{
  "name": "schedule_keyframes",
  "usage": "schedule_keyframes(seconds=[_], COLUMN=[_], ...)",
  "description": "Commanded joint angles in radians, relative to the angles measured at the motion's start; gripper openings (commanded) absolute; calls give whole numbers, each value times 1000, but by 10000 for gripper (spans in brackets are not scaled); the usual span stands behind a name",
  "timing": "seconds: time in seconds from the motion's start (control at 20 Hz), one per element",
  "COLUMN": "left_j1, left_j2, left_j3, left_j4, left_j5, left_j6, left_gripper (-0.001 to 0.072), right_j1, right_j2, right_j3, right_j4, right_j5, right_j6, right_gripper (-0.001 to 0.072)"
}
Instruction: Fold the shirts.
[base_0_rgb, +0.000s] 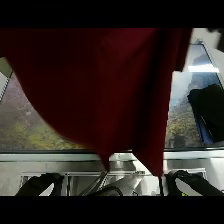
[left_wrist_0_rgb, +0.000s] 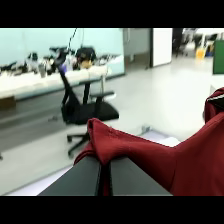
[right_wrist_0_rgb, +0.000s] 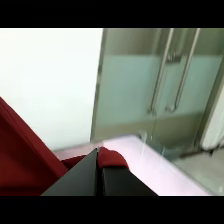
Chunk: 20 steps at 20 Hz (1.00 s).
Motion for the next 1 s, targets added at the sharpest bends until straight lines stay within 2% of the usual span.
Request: schedule_keyframes(seconds=[0.0, 0.35, 0.45, 0.5, 0.55, 0.6, 0.65, 0.75, 0.85, 0.95], left_j1=[1, 136, 168, 190, 211, 233, 266, 329, 397, 453], left_j2=[-184, -805, -914, -936, -940, -931, -911, -859, -813, -776], left_j3=[44, 8, 8, 8, 8, 8, 8, 8, 7, -28], left_j4=[86, 72, -5, -62, -102, -122, -127, -117, -118, -117], left_j5=[-59, 23, 23, 25, 33, 38, 28, -67, -228, -405], left_j6=[-19, -15, -27, -30, -29, -30, -32, -31, -35, -71], left_gripper=[6, 7, 13, 15, 199, 642, 672, 668, 668, 667], right_j1=[0, 9, 6, -2, -11, -21, -40, -103, -200, -287], right_j2=[-183, -832, -978, -1014, -1027, -1020, -997, -933, -864, -826], right_j3=[5, 4, 4, 4, 4, 4, 5, 5, 4, 4], right_j4=[-110, -122, -28, 35, 83, 91, 82, 53, 14, -91], right_j5=[12, -43, -78, -74, -66, -63, -51, 7, 123, 270], right_j6=[104, 110, 110, 110, 109, 109, 105, 112, 180, 289], right_gripper=[21, 30, 423, 458, 458, 457, 456, 445, 326, 326])
